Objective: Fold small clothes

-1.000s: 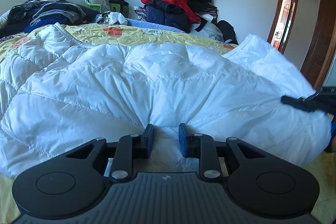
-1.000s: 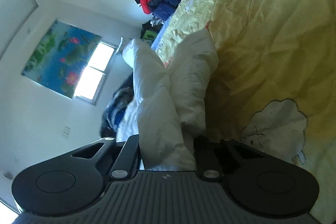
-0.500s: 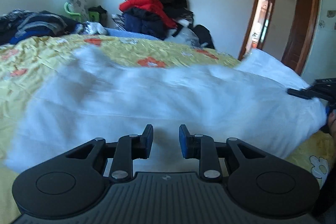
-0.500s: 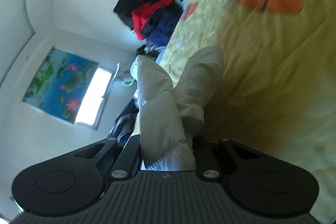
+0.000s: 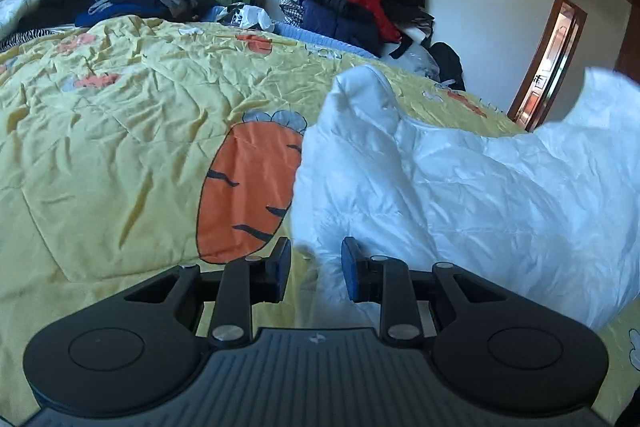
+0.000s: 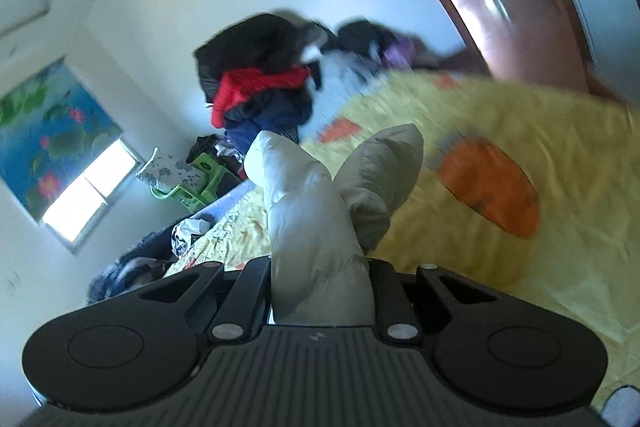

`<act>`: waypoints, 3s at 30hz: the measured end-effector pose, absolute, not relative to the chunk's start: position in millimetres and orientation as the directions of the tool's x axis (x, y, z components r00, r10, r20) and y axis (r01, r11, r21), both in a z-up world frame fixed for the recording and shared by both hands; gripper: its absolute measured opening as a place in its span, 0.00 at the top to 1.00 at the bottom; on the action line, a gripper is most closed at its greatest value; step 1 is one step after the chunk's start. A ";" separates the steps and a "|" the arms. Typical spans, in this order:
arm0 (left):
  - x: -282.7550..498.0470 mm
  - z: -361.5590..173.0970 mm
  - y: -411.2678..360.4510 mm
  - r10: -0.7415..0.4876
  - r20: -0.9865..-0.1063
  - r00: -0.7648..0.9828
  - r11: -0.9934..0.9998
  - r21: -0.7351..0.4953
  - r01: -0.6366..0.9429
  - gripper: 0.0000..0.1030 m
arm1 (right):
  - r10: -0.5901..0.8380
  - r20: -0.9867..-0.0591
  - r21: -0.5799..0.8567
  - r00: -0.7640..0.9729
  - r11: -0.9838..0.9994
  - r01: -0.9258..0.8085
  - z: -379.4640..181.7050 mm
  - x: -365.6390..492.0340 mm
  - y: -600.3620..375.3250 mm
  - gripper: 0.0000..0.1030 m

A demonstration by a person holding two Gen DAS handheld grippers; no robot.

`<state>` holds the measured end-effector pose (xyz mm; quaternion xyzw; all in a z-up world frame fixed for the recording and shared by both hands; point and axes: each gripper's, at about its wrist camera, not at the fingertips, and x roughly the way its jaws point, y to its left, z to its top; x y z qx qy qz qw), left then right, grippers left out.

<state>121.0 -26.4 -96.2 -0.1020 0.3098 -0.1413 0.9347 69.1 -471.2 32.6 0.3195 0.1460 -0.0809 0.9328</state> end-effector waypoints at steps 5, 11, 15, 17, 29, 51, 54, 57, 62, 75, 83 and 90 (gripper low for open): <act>122.2 -100.9 -25.0 -0.349 -0.550 0.759 0.930 -0.301 0.210 0.74 | -0.117 -0.251 0.334 0.961 0.921 0.200 62.1 79.9 -381.1 0.83; 129.8 -103.9 -13.3 -0.385 -0.554 0.738 0.910 -0.360 0.205 0.74 | -0.183 -0.213 -0.068 0.960 0.983 0.173 51.4 98.1 -263.6 0.83; 132.2 -106.9 -4.1 -0.415 -0.547 0.727 0.890 -0.409 0.200 0.74 | -0.198 -0.210 -0.361 0.957 0.926 0.112 23.1 109.2 -187.3 0.82; 131.9 -108.6 4.3 -0.431 -0.539 0.723 0.876 -0.442 0.193 0.74 | -0.193 -0.214 -0.465 0.958 0.882 0.074 3.7 112.5 -156.5 0.82; 132.0 -101.7 82.2 -0.365 -0.496 0.788 0.835 -0.549 0.041 0.74 | -0.063 -0.377 -0.509 0.924 0.848 -0.150 -69.2 116.2 -84.4 0.76; 182.4 -59.0 -15.4 -0.505 -0.527 0.683 0.862 -0.268 0.430 0.70 | 0.291 -0.377 -0.333 0.879 0.843 -0.422 -55.4 16.6 -121.0 0.29; 173.7 -64.3 -16.6 -0.486 -0.540 0.687 0.871 -0.240 0.428 0.69 | 0.417 -0.400 -0.245 0.816 0.810 -0.533 -22.7 -2.3 -157.7 0.31; 164.3 -66.9 -13.7 -0.460 -0.536 0.708 0.885 -0.212 0.415 0.63 | 0.469 -0.332 -0.162 0.818 0.826 -0.539 21.4 -7.4 -203.5 0.33; 156.1 -68.0 -15.8 -0.430 -0.535 0.727 0.900 -0.197 0.388 0.61 | 0.303 -0.224 -0.021 0.926 0.949 -0.316 64.0 53.5 -252.1 0.32; 171.5 -86.3 -2.2 -0.356 -0.570 0.740 0.933 -0.176 0.313 0.37 | 0.195 -0.508 -0.015 0.839 0.972 -0.236 -2.0 220.5 -228.5 0.60; 177.3 -90.2 15.5 -0.319 -0.556 0.768 0.947 -0.221 0.233 0.35 | 0.100 -0.534 -0.151 0.839 0.966 -0.212 -47.8 256.6 -183.2 0.62; 155.7 -50.3 30.3 -0.306 -0.498 0.811 0.946 -0.258 0.198 0.36 | 0.169 -0.476 -0.100 0.863 0.965 -0.244 -27.3 231.2 -197.5 0.58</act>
